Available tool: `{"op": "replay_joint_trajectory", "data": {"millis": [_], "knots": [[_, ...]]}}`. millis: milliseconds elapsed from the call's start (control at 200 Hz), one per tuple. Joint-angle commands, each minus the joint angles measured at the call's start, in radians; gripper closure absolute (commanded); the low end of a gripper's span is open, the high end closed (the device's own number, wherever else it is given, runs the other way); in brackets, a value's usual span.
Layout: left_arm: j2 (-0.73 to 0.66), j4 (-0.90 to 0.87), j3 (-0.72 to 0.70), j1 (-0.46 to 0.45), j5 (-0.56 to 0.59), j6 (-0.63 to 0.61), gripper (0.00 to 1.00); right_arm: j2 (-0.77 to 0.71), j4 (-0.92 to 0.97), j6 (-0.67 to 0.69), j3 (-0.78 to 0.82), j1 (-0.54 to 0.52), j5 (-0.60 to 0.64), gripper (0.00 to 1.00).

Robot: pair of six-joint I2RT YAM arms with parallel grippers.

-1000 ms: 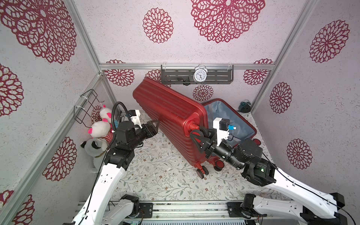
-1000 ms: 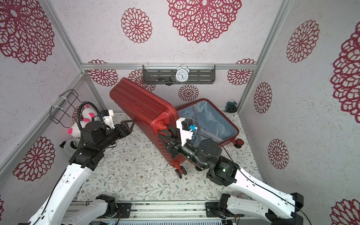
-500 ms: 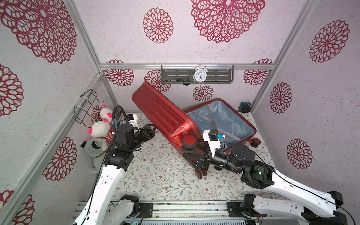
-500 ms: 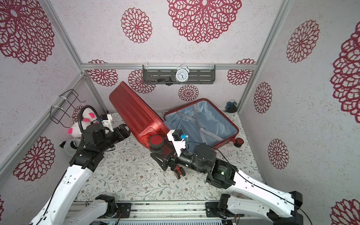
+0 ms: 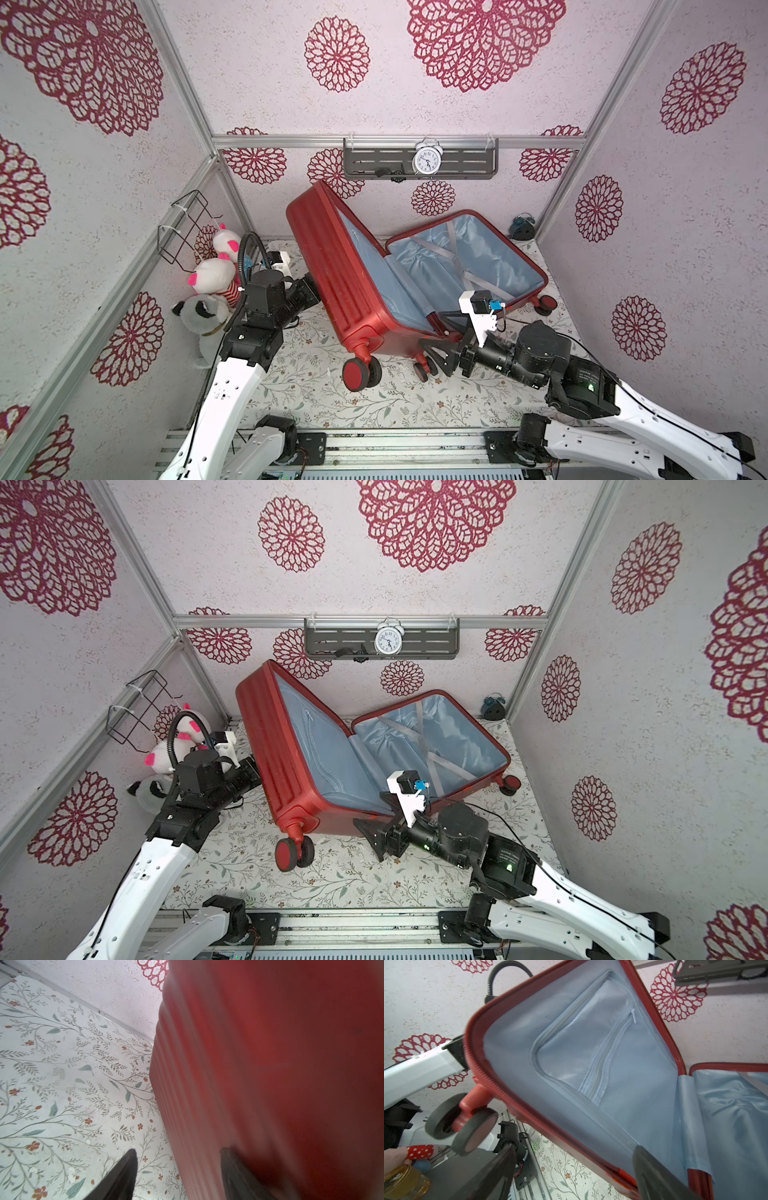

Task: Open the suitcase zippers
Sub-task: Open the suitcase at the corner of the board.

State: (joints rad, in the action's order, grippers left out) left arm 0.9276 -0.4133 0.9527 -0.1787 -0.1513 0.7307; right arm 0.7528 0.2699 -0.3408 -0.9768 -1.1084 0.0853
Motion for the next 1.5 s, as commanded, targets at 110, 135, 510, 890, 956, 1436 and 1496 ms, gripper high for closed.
{"op": "replay_joint_trajectory", "data": {"millis": [110, 135, 510, 890, 956, 1436, 1496], "knots": [[-0.047, 0.034, -0.016, -0.005, -0.02, -0.002, 0.33, 0.013, 0.127, -0.07, -0.034, 0.231, -0.064, 0.11], [-0.047, 0.034, -0.018, -0.005, -0.018, -0.002, 0.33, 0.023, 0.129, -0.073, -0.033, 0.273, -0.099, 0.1], [0.003, 0.032, -0.002, 0.001, -0.027, -0.008, 0.33, 0.39, 0.112, -0.089, -0.056, 0.55, -0.231, 0.01], [0.043, 0.037, 0.015, 0.009, -0.047, -0.012, 0.33, 0.674, 0.105, -0.03, -0.113, 0.548, -0.248, 0.09], [0.045, 0.037, 0.016, 0.012, -0.051, -0.014, 0.33, 0.707, 0.107, -0.028, -0.115, 0.548, -0.212, 0.1], [0.057, 0.039, 0.016, 0.043, -0.082, -0.019, 0.33, 0.786, 0.109, -0.174, -0.105, 0.445, 0.06, 0.62], [0.06, 0.041, 0.017, 0.05, -0.089, -0.02, 0.33, 0.778, 0.12, -0.221, -0.105, 0.435, 0.082, 0.69]]}}
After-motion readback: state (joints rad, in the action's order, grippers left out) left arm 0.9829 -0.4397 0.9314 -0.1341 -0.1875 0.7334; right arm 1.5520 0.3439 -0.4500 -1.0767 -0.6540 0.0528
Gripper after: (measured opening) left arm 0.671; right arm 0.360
